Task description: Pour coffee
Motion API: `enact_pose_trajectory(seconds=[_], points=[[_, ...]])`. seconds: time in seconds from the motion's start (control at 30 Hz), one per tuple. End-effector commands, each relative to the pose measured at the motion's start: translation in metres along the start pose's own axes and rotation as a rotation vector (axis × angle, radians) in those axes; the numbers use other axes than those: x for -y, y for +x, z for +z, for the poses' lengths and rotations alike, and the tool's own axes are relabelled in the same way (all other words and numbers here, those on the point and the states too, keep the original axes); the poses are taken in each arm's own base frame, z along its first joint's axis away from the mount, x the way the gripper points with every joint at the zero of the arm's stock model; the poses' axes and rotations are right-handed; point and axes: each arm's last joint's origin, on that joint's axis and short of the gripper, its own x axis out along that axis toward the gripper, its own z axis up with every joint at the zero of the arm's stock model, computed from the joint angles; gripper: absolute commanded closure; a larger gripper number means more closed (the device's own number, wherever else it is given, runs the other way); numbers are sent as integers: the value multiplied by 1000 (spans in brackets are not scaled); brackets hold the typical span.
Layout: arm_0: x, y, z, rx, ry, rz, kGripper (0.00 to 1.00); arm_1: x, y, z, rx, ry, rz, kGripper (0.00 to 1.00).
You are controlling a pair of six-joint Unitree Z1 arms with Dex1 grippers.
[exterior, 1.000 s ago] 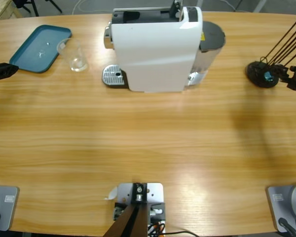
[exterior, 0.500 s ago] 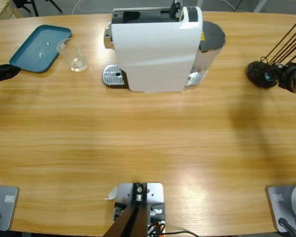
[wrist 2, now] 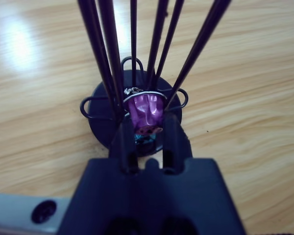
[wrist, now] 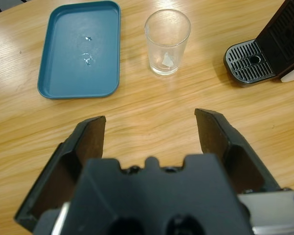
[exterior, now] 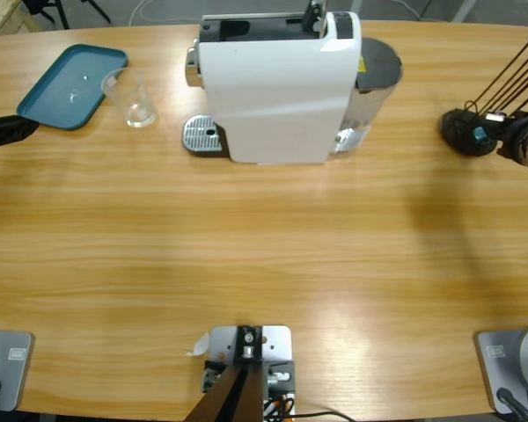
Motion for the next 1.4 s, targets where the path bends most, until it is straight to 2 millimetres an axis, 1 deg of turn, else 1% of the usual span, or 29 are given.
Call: enact_pose_trajectory(seconds=[0.03,0.1,0.4,0.5,0.57,0.6,0.67,0.77,0.83,0.93,1.03,1.1,1.23,1.4], points=[[2,8,-3,-31,3,7,220,14,-34,19,17,-33,-15,1000],[2,8,-3,-32,3,7,220,16,-46,34,34,-41,-6,1000],[1,7,-4,-28,3,12,220,20,-109,130,115,-92,25,1000],[1,6,-4,-25,2,11,220,25,-132,155,139,-101,43,1000],[1,6,-4,-24,1,8,220,27,-147,166,154,-127,81,1000],[1,6,-4,-24,1,8,220,27,-156,168,178,-152,127,1000],[1,7,-4,-27,2,7,220,17,-179,168,239,-293,305,1000],[1,6,-4,-26,1,7,220,-3,-209,155,343,-636,563,1000],[1,6,-4,-24,0,7,220,-16,-219,143,389,-837,731,1000],[1,6,-4,-24,0,8,216,-33,-228,126,371,-1007,892,1000],[1,6,-4,-22,0,8,216,-54,-235,113,362,-1114,1040,1000],[1,6,-4,-24,0,8,216,-66,-237,110,357,-1146,1094,1000],[1,7,-4,-25,0,9,216,-100,-238,110,347,-1212,1197,1000],[1,7,-4,-25,0,10,216,-160,-224,115,324,-1266,1264,1000]])
